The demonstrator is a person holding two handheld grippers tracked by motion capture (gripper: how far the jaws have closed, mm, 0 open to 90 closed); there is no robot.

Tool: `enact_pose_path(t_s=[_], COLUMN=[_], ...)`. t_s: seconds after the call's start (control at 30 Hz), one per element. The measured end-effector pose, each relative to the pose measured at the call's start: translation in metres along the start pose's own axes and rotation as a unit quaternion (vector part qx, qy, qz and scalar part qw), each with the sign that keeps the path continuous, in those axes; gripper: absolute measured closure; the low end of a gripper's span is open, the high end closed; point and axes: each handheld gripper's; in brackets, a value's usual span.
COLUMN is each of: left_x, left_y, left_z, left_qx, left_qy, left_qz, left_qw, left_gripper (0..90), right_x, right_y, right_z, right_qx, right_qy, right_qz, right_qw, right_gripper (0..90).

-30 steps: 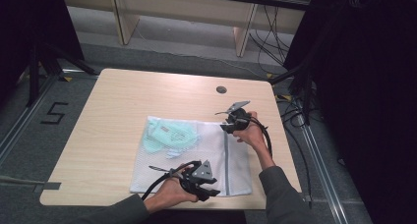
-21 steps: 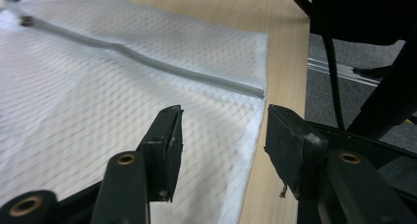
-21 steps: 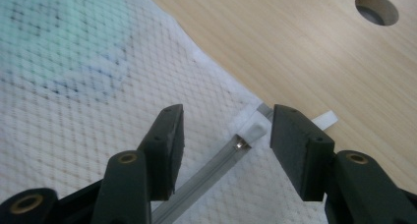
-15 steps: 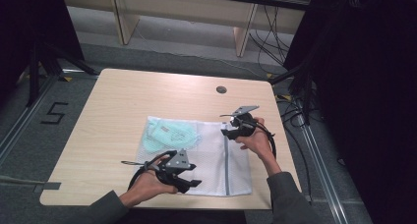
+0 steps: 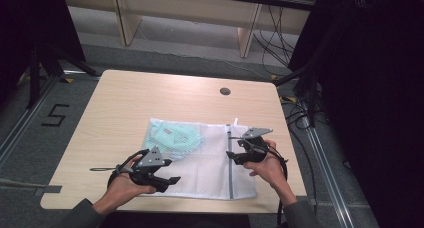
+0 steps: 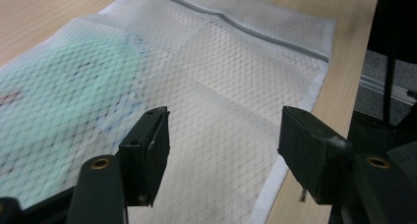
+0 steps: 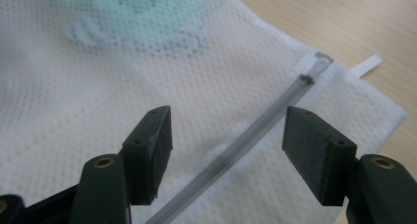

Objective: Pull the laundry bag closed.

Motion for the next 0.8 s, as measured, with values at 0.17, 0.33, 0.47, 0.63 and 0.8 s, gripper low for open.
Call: enact_pose_path(t_s=[0.17,0.33,0.47,0.63,0.8], left_x=[0.003,0.006,0.004,0.007,0.006], left_y=[-0.009,-0.015,-0.016,-0.018,-0.017], left_z=[0.006,0.011,0.012,0.011,0.012], left_qx=[-0.006,0.007,-0.001,0.005,0.001], left_qy=[-0.015,-0.003,-0.023,-0.006,-0.022], left_qz=[-0.012,-0.016,-0.017,-0.02,-0.022], left_qw=[0.9998,0.9998,0.9996,0.9998,0.9995], left_gripper=[33.6,33.0,32.5,31.3,30.8], right_x=[0.017,0.028,0.035,0.037,0.037], right_y=[-0.014,-0.023,-0.026,-0.029,-0.032], right_z=[0.022,0.038,0.045,0.048,0.048], right_qx=[-0.005,0.007,0.013,0.015,0.036], right_qy=[0.017,0.024,0.03,0.033,0.04], right_qz=[-0.004,-0.012,-0.01,-0.011,-0.019], right_qw=[0.9998,0.9996,0.9994,0.9993,0.9983], right_gripper=[33.9,33.5,33.0,32.4,32.4])
Point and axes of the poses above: each handheld gripper's, and its own axes: y roughly forward along the jaws, z roughly out of its underside, x roughly to its left, and after that the axes turned 8 degrees about -y, right-handed
